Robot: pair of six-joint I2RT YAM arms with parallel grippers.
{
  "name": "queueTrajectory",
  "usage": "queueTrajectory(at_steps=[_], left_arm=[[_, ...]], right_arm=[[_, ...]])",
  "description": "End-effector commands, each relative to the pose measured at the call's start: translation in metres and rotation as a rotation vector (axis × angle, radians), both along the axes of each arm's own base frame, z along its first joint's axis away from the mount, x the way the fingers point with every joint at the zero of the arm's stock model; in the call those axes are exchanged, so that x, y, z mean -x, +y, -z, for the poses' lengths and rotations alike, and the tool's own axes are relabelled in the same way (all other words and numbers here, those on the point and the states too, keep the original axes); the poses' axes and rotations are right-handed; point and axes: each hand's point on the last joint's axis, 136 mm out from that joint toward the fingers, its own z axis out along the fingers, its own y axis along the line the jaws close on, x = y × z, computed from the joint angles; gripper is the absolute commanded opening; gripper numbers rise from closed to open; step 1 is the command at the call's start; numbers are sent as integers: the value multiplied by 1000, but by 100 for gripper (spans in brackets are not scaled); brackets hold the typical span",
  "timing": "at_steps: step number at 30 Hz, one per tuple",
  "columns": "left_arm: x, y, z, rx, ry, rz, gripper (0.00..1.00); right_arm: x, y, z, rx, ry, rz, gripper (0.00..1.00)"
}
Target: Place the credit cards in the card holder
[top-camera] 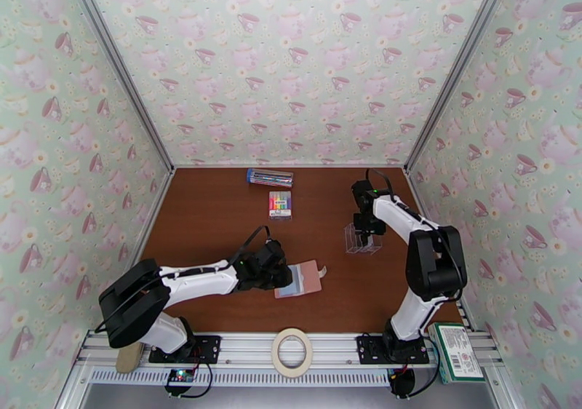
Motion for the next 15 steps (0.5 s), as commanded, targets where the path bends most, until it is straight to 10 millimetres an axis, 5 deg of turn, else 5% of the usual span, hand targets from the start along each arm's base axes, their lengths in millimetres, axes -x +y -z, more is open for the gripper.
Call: queueTrajectory(at_steps=[1, 15], left_arm=[[-3, -4, -4, 2, -9, 18, 28], [-3, -4, -3, -1, -8, 17, 28]], right_arm=[[-3, -11, -22, 38, -50, 29, 46], [-2, -8, -22, 16, -51, 29, 19]])
